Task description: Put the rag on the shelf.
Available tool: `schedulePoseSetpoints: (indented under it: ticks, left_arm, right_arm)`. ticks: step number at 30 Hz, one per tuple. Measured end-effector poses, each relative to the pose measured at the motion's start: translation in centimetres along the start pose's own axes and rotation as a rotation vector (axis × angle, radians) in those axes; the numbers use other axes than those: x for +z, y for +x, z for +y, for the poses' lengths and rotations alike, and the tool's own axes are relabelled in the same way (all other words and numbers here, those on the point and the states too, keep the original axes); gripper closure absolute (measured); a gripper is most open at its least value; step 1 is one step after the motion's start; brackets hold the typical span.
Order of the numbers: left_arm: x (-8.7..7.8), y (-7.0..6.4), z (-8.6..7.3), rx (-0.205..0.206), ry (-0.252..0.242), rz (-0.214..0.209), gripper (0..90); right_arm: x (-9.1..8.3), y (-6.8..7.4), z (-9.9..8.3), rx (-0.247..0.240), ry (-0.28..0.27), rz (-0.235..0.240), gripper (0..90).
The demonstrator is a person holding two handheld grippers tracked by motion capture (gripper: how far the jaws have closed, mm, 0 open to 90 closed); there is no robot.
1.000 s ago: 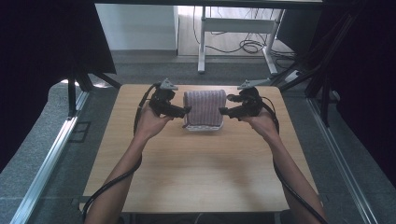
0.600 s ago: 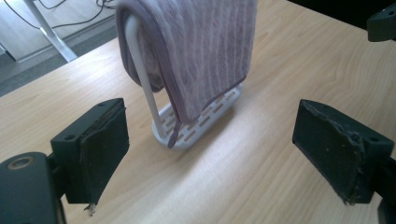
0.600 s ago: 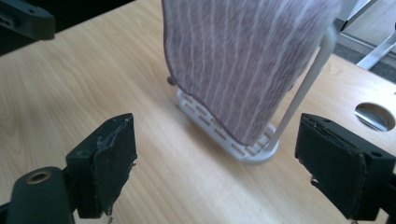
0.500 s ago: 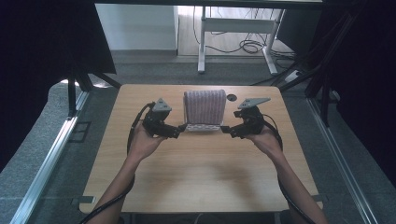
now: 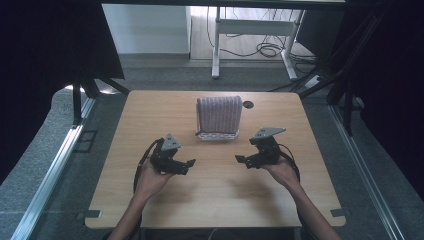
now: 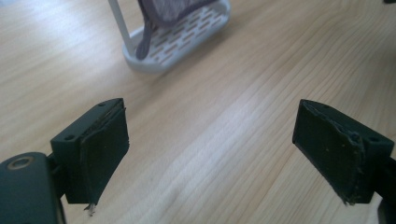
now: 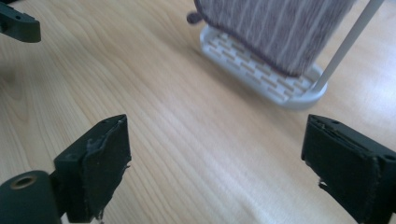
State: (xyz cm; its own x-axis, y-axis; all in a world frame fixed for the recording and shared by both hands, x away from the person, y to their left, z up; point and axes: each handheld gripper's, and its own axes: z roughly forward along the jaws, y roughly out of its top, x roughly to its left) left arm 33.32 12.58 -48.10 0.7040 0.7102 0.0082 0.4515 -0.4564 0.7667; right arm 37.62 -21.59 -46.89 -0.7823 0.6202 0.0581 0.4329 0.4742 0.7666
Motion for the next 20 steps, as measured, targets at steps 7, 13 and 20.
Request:
schedulePoseSetpoints:
  ticks: [7,13,20]
  left_arm:
    - [1.9,-1.4,-2.7,0.018,0.055,0.007,10.5]
    - [3.3,-2.2,-4.4,0.012,0.076,-0.006,10.5]
    - [3.9,-2.7,-4.8,0.03,0.103,-0.002,10.4]
  right_arm:
    - [1.8,0.6,-2.6,-0.016,0.034,0.018,1.7]
    - [3.7,0.8,-4.7,-0.038,0.083,0.005,0.0]
    - [4.7,0.8,-6.0,-0.073,0.113,-0.008,0.0]
